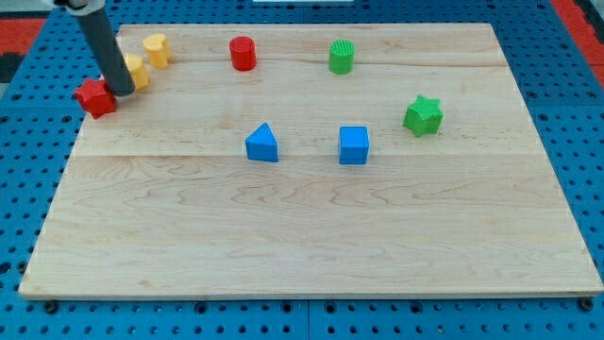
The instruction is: Push the yellow blocks to the top of the board
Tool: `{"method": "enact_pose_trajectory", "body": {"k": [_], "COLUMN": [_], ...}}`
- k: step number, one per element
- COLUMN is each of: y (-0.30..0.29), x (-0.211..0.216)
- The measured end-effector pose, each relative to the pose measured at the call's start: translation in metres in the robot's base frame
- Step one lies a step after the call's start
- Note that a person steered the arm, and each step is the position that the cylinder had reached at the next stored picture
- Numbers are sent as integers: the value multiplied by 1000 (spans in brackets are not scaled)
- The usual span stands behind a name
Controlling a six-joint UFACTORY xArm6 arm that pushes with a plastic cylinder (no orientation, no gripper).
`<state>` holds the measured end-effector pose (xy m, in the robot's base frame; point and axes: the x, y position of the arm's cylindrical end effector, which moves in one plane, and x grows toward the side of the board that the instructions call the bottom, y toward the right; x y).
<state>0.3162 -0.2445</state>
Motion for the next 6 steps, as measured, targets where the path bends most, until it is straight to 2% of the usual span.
{"method": "enact_pose_trajectory", "body": {"k": [1,3,6], "y": [6,36,46], "x": [-24,-40,-63]}}
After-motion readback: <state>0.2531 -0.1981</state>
